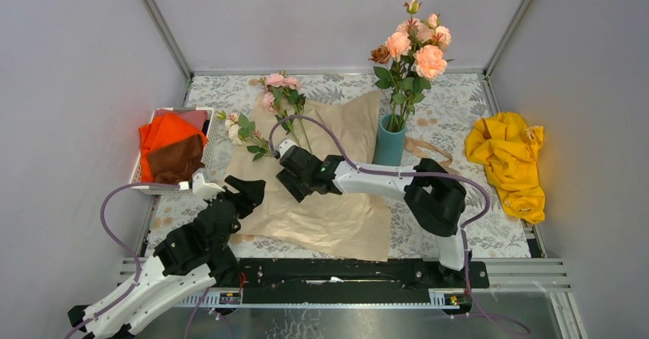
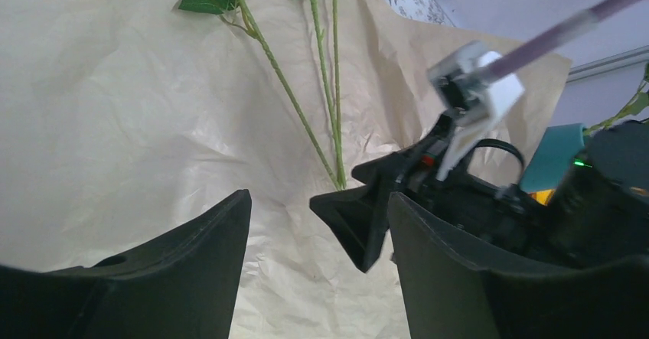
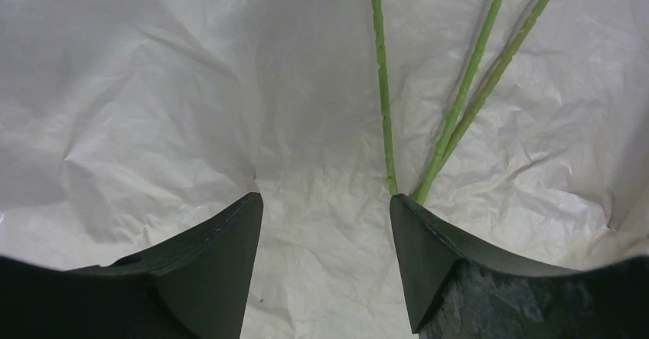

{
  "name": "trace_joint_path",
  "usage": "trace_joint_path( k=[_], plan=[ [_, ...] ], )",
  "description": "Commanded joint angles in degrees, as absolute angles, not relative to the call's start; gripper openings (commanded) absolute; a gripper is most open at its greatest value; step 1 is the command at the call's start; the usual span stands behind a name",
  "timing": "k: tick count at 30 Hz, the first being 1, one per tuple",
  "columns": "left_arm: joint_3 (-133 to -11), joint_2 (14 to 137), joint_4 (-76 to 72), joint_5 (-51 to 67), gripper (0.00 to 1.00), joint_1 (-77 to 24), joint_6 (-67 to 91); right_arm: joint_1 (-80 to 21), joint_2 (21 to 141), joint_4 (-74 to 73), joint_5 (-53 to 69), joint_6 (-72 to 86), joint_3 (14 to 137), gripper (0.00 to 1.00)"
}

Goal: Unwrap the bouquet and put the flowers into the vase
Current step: Pick up the fake flower from the wrapping paper.

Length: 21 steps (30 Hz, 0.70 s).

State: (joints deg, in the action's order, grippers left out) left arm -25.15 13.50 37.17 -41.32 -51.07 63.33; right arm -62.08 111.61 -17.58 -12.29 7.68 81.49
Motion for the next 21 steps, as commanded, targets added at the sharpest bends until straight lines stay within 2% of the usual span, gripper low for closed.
trace_joint_path(
  k=[1, 8, 21],
  plan=[
    [-25.1, 11.3, 37.4, -42.7, 0.72, -51.4, 62.7, -62.1, 114.7, -17.8, -14.8, 5.0, 85.5, 0.67],
    [-24.6, 10.7, 37.8, -42.4, 0.72, -51.4, 62.6, -60.3, 117.2, -17.1, -14.9, 4.1, 86.5, 0.59],
    [-24.2, 11.2, 37.4, -42.1, 0.72, -51.4, 62.7, -56.9, 118.3, -14.5, -8.1, 4.3, 84.1, 0.55]
  ],
)
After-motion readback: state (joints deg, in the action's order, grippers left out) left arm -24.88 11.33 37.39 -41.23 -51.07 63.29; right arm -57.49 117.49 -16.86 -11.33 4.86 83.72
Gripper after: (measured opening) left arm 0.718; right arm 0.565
